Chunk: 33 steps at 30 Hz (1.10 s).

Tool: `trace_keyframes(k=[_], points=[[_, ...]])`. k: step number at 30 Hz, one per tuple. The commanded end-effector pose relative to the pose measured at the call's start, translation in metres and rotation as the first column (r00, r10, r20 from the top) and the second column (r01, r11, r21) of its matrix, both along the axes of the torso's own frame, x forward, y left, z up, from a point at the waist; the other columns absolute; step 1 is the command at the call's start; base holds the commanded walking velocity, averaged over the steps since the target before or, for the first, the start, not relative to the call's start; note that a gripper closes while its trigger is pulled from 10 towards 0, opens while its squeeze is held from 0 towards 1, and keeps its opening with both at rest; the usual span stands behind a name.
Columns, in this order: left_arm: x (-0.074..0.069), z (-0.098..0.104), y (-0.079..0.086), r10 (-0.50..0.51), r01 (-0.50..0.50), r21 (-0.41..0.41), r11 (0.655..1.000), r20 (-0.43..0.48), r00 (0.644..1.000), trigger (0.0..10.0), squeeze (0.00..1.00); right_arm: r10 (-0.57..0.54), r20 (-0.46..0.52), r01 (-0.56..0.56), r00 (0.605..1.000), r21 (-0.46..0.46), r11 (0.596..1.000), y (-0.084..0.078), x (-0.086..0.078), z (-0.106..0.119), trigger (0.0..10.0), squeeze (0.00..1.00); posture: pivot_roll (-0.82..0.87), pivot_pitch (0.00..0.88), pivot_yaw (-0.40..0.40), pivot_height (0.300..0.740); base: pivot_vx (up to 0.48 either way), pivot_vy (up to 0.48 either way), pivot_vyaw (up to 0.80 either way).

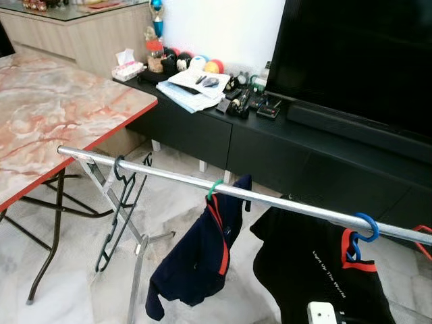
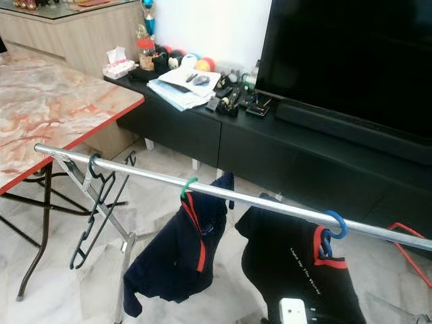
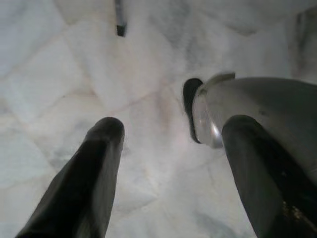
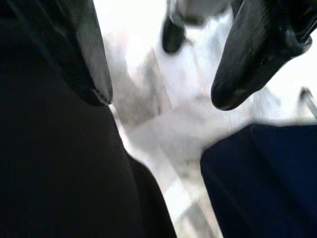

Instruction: Hang hanger

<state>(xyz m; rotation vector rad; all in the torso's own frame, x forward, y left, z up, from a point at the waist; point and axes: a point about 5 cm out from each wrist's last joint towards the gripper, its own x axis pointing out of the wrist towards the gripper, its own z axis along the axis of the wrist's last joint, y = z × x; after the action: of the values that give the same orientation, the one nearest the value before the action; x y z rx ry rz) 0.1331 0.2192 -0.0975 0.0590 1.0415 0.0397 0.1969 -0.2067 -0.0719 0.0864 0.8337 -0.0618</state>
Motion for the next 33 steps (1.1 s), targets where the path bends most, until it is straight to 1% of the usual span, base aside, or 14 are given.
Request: trace_keyframes(k=[1,6,7,10,11,13,14,15,18,20,26,30,31,33], points=[[-0.006,-0.003,-0.003,-0.009,0.009,-0.007,1.0,-0.021,1.0,10.0,0.0,-0.045,0.041,0.044,0.998,0.015,0.999,0.002,0.009,0.005,10.0,0.0,0.04,0.042,-0.047,0.74,0.0,0.0,0.0],[-0.008,-0.002,0.002,-0.008,0.008,-0.003,1.0,-0.028,1.0,10.0,0.0,-0.046,0.227,0.046,0.973,0.008,0.999,0.006,0.041,0.028,10.0,0.0,0.02,0.047,-0.058,0.74,0.0,0.0,0.0],[-0.008,-0.002,0.002,-0.008,0.008,-0.003,1.0,-0.028,1.0,10.0,0.0,-0.046,0.227,0.046,0.973,0.008,0.999,0.006,0.041,0.028,10.0,0.0,0.02,0.047,-0.058,0.74,0.0,0.0,0.0],[-0.009,-0.002,0.004,-0.009,0.009,-0.001,1.0,-0.035,0.999,10.0,0.0,-0.063,0.307,0.059,0.95,0.02,0.998,0.002,0.05,0.039,10.0,0.0,0.01,0.048,-0.059,0.74,0.0,0.0,0.0],[-0.01,-0.003,0.005,-0.016,0.016,-0.001,1.0,-0.04,0.999,10.0,0.0,-0.06,0.371,0.061,0.927,0.009,0.998,-0.003,0.055,0.047,10.0,0.0,0.01,0.048,-0.061,0.74,0.0,0.0,0.0],[-0.011,-0.003,0.005,-0.022,0.022,-0.002,1.0,-0.042,0.999,10.0,0.0,-0.047,0.437,0.059,0.898,-0.015,0.998,-0.007,0.057,0.056,10.0,0.0,0.01,0.048,-0.062,0.74,0.0,0.0,0.0],[-0.011,-0.003,0.005,-0.022,0.022,-0.002,1.0,-0.042,0.999,10.0,0.0,-0.047,0.437,0.059,0.898,-0.015,0.998,-0.007,0.057,0.056,10.0,0.0,0.01,0.048,-0.062,0.74,0.0,0.0,0.0],[-0.011,-0.003,0.005,-0.026,0.026,-0.003,1.0,-0.041,0.999,10.0,0.0,-0.053,0.48,0.07,0.875,-0.017,0.997,-0.008,0.055,0.064,10.0,0.0,0.01,0.049,-0.064,0.74,0.0,0.0,0.0],[-0.011,-0.003,0.005,-0.029,0.029,-0.006,1.0,-0.041,0.999,10.0,0.0,-0.054,0.538,0.075,0.841,-0.018,0.997,-0.004,0.048,0.081,10.0,0.0,0.0,0.049,-0.066,0.74,0.0,0.0,0.0],[-0.011,-0.003,0.005,-0.04,0.04,-0.009,0.999,-0.046,0.998,10.0,0.0,-0.046,0.539,0.07,0.841,-0.025,0.997,0.0,0.034,0.091,10.0,0.0,0.0,0.05,-0.066,0.74,0.0,0.0,0.0],[-0.013,-0.003,0.005,-0.06,0.059,-0.011,0.998,-0.055,0.997,10.0,0.0,-0.013,0.518,0.056,0.856,-0.067,0.996,0.005,0.012,0.104,10.0,0.0,-0.01,0.051,-0.068,0.74,0.0,0.0,0.0],[-0.012,-0.003,0.005,-0.064,0.063,-0.01,0.998,-0.057,0.996,10.0,0.0,-0.041,0.529,0.09,0.848,-0.067,0.994,0.003,0.003,0.119,10.0,0.0,-0.01,0.052,-0.067,0.74,0.0,0.0,0.0],[-0.012,-0.003,0.005,-0.066,0.066,-0.011,0.998,-0.057,0.996,10.0,0.0,-0.078,0.55,0.134,0.832,-0.062,0.989,-0.001,0.002,0.133,10.0,0.0,-0.02,0.052,-0.066,0.74,0.0,0.0,0.0],[-0.012,-0.003,0.005,-0.071,0.07,-0.013,0.997,-0.057,0.996,10.0,0.0,-0.113,0.577,0.193,0.809,-0.079,0.978,-0.01,0.006,0.145,10.0,0.0,-0.02,0.052,-0.065,0.74,0.0,0.0,0.0]])
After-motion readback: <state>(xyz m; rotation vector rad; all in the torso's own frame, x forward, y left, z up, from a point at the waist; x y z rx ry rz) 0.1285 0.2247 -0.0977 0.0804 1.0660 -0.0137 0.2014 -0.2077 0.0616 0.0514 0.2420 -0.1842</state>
